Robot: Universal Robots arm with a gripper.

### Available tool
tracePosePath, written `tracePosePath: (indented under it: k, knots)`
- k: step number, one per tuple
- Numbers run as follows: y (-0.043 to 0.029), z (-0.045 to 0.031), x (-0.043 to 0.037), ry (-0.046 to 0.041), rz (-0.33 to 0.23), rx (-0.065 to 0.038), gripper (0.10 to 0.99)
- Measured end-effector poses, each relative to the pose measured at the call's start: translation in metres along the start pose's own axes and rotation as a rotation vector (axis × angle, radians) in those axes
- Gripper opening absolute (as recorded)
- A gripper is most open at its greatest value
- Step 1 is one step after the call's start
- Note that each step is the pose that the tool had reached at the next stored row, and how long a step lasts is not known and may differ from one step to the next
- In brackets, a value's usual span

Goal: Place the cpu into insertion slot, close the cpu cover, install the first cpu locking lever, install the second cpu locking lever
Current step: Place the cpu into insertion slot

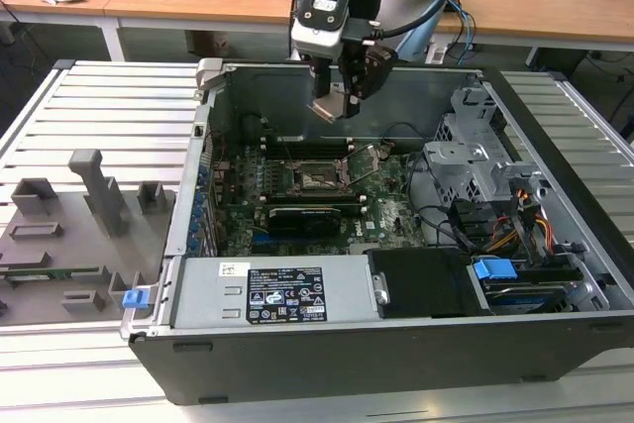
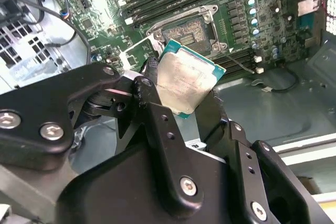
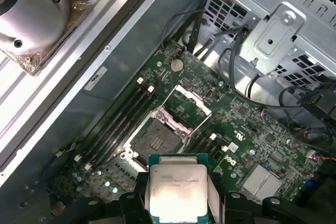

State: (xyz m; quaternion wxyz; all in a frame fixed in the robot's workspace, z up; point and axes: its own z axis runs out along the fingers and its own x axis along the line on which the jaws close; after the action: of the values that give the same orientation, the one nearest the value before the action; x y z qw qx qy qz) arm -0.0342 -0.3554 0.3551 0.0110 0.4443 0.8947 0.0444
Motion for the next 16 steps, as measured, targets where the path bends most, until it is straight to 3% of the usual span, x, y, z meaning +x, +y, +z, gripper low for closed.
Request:
tracePosePath:
  k: [12,16]
  knots:
    - [-0.0046,0.0104,0.0041,-0.0089,0.105,-0.001,0.529]
    - [-0.0049,0.0153,0.0043,-0.0088,0.151,0.004,0.529]
